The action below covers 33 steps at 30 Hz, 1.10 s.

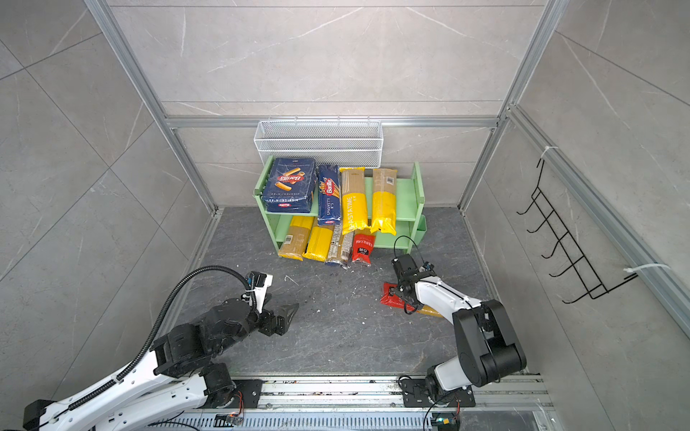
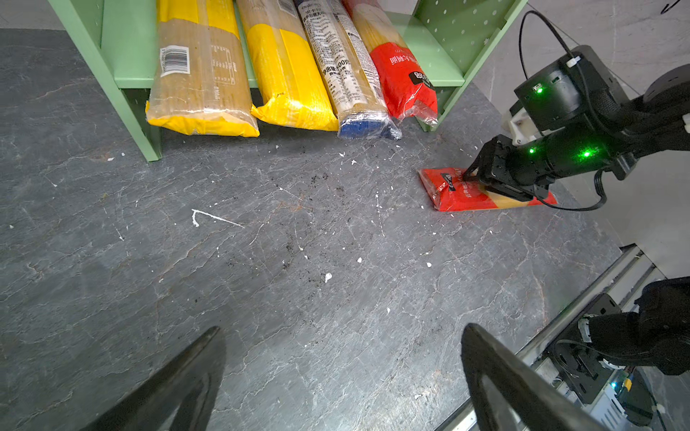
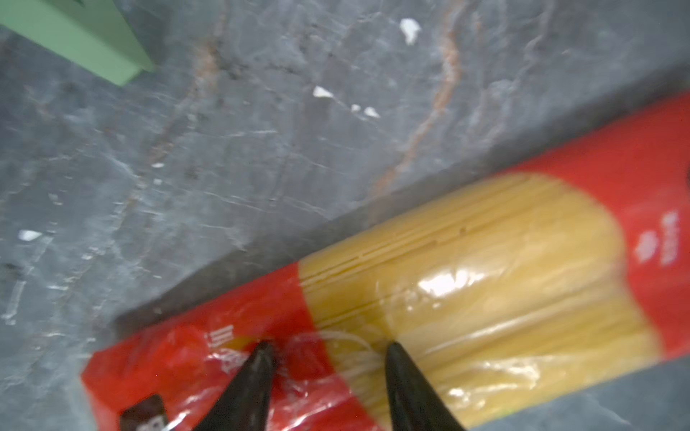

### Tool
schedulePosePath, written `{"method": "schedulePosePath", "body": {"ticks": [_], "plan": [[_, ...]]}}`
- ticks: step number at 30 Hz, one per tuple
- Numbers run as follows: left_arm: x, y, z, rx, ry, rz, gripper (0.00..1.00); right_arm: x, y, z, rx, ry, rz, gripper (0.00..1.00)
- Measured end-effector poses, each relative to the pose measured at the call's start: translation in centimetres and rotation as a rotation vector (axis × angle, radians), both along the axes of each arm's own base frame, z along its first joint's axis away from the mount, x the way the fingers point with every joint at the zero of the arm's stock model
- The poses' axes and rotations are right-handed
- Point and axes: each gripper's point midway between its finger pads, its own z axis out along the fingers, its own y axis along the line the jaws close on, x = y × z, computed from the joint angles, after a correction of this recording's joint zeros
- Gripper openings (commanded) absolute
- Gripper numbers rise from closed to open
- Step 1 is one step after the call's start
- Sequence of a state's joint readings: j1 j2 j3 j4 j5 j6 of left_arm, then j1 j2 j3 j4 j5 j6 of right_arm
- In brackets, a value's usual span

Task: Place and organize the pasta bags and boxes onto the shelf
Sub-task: 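Grasp the end of the floor red bag with the right gripper, then drag the red bag toward the left gripper with the right gripper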

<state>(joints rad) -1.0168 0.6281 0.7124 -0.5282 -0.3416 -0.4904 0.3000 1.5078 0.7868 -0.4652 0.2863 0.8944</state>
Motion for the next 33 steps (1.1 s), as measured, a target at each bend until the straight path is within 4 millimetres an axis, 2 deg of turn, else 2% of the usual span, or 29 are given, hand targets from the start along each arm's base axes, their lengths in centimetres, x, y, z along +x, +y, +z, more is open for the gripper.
{"method": "schedulePosePath", "body": {"ticks": [4,8,11,16,20,22,24,26,31,33], "plan": [[0.0,0.3,0.1,0.001,-0.006,0.010,1.00,1.0,1.0,0.1,0.018,-0.015,0.023,0.25],[0.2,0.5,0.1,0.008,-0.010,0.021,1.00,1.3,2.2,0.0,0.041,-0.017,0.051,0.03],[0.2,0.5,0.0,0.011,-0.010,0.023,1.00,1.3,3.2,-0.1,0.057,-0.016,0.072,0.00],[0.2,0.6,-0.2,0.020,-0.006,0.023,1.00,1.4,4.3,-0.3,0.062,-0.012,0.095,0.00],[0.1,0.7,-0.2,0.020,-0.006,0.024,1.00,1.9,5.9,-0.3,0.073,-0.034,0.119,0.00],[0.1,0.7,-0.1,0.019,-0.006,0.024,1.00,1.8,6.7,-0.3,0.073,-0.042,0.137,0.11],[0.1,0.7,-0.1,0.017,-0.007,0.024,1.00,1.7,7.2,-0.2,0.071,-0.048,0.147,0.29],[0.1,0.8,-0.1,0.016,-0.008,0.024,1.00,1.1,7.9,0.2,0.056,-0.048,0.183,0.39],[0.1,0.8,-0.1,0.016,-0.008,0.024,1.00,-1.6,9.3,0.6,-0.003,0.000,0.287,0.54],[0.1,0.7,-0.1,0.016,-0.007,0.023,1.00,-2.3,9.6,0.6,-0.041,0.014,0.328,0.55]]}}
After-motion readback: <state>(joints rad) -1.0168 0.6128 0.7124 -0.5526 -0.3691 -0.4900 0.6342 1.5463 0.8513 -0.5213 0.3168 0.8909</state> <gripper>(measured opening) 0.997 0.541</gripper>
